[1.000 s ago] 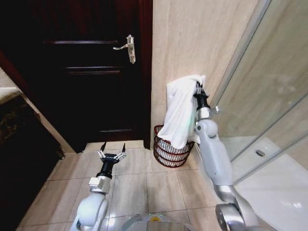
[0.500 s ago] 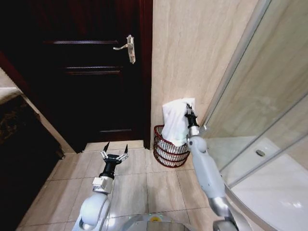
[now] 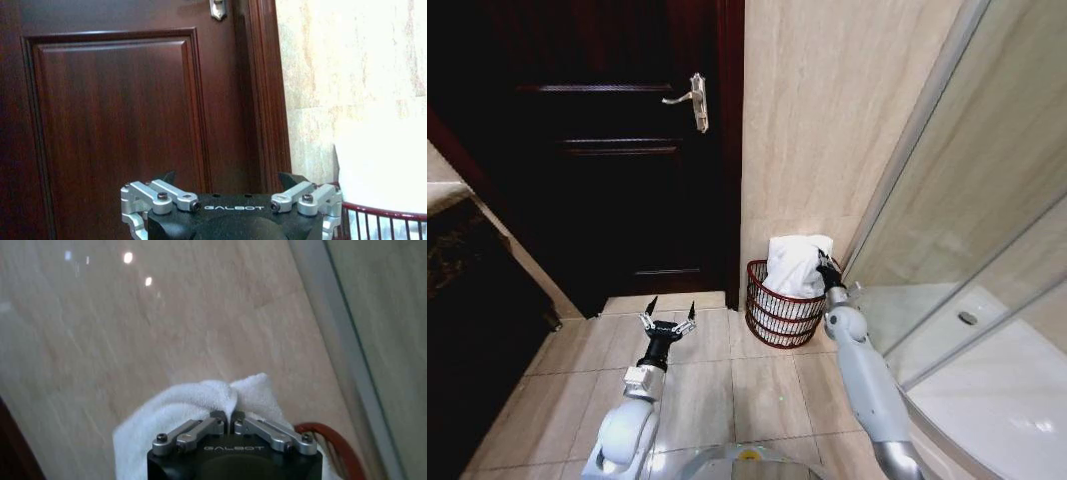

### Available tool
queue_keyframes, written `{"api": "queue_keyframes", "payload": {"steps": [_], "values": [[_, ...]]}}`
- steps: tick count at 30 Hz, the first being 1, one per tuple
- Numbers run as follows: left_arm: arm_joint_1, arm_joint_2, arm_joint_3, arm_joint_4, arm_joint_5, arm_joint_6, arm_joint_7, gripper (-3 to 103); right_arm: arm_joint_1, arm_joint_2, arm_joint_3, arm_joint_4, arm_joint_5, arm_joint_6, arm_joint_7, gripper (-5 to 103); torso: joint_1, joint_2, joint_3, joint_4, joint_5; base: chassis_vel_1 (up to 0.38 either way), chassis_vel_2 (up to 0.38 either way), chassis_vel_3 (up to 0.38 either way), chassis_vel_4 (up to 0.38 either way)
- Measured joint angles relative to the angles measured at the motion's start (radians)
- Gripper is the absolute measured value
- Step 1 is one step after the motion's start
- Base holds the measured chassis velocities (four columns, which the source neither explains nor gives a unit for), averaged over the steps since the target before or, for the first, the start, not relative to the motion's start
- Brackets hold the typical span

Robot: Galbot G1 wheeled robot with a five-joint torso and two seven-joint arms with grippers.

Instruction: Discard the used towel into the hamper.

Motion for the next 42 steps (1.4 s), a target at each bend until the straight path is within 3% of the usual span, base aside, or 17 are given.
{"api": "queue_keyframes", "payload": {"steps": [3,8,12,13,17,18,20,23,26,29,30,31,35,42], "values": [[-0.003,0.002,0.013,0.006,0.003,-0.006,0.003,100,0.011,-0.038,0.002,-0.013,-0.037,-0.077,-0.015,3,0.0,0.0,0.0,0.0001,0.0002,0.0,0.0,0.0,0.0],[-0.012,0.001,0.024,0.006,0.003,-0.008,0.004,100,0.028,-0.1,-0.032,-0.013,-0.05,-0.143,0.005,3,0.0,0.0,0.0,0.0004,0.0002,0.0,0.0,0.0,0.0],[-0.01,-0.006,0.015,-0.002,-0.007,-0.011,0.003,100,0.063,-0.192,-0.085,0.039,-0.043,-0.306,0.015,3,0.0,0.0,0.0,-0.0001,0.0001,0.0,0.0,0.0,0.0],[-0.01,-0.006,0.015,-0.002,-0.007,-0.011,0.003,100,0.063,-0.192,-0.085,0.039,-0.043,-0.306,0.015,3,0.0,0.0,0.0,-0.0001,0.0001,0.0,0.0,0.0,0.0],[0.009,-0.004,-0.011,-0.015,-0.035,-0.011,0.007,100,0.13,-0.255,-0.128,0.114,-0.006,-0.527,0.041,3,0.0,0.0,0.0,0.0006,0.0,0.0,0.0,0.0,0.0],[0.009,-0.004,-0.011,-0.015,-0.035,-0.011,0.007,100,0.13,-0.255,-0.128,0.114,-0.006,-0.527,0.041,3,0.0,0.0,0.0,0.0006,0.0,0.0,0.0,0.0,0.0],[0.011,0.002,-0.024,-0.02,-0.053,-0.011,0.009,100,0.153,-0.295,-0.166,0.133,-0.012,-0.604,0.027,3,0.0,0.0,0.0,0.0003,0.0002,0.0,0.0,0.0,0.0],[0.011,0.009,-0.038,-0.036,-0.077,0.0,0.009,100,0.213,-0.361,-0.262,0.121,-0.029,-0.631,0.014,3,0.0,0.0,0.0,0.0001,0.0002,0.0,0.0,0.0,0.0],[0.007,0.016,-0.053,-0.057,-0.101,0.016,0.01,100,0.301,-0.433,-0.385,0.083,0.023,-0.639,0.038,3,0.0,0.0,0.0,0.0002,0.0001,0.0,0.0,0.0,0.0],[0.006,0.017,-0.056,-0.06,-0.106,0.021,0.01,100,0.334,-0.457,-0.434,0.068,0.053,-0.639,0.047,3,0.0,0.0,0.0,0.0003,0.0001,0.0,0.0,0.0,0.0],[0.005,0.018,-0.058,-0.062,-0.11,0.025,0.01,100,0.363,-0.478,-0.476,0.055,0.086,-0.639,0.054,3,0.0,0.0,0.0,0.0003,0.0002,0.0,0.0,0.0,0.0],[0.004,0.005,-0.048,-0.055,-0.112,0.026,0.013,100,0.471,-0.54,-0.627,-0.01,0.215,-0.639,0.065,3,0.0,0.0,0.0,0.0003,-0.0001,0.0,0.0,0.0,0.0],[0.004,-0.002,-0.041,-0.043,-0.108,0.02,0.017,100,0.507,-0.528,-0.679,-0.075,0.242,-0.637,0.049,3,0.0,0.0,0.0,-0.0001,-0.0003,0.0,0.0,0.0,0.0],[0.001,0.011,-0.045,-0.032,-0.108,0.018,0.022,100,0.492,-0.401,-0.712,-0.154,0.234,-0.632,0.066,3,0.0,0.0,0.0,0.0003,0.0003,0.0,0.0,0.0,0.0]]}}
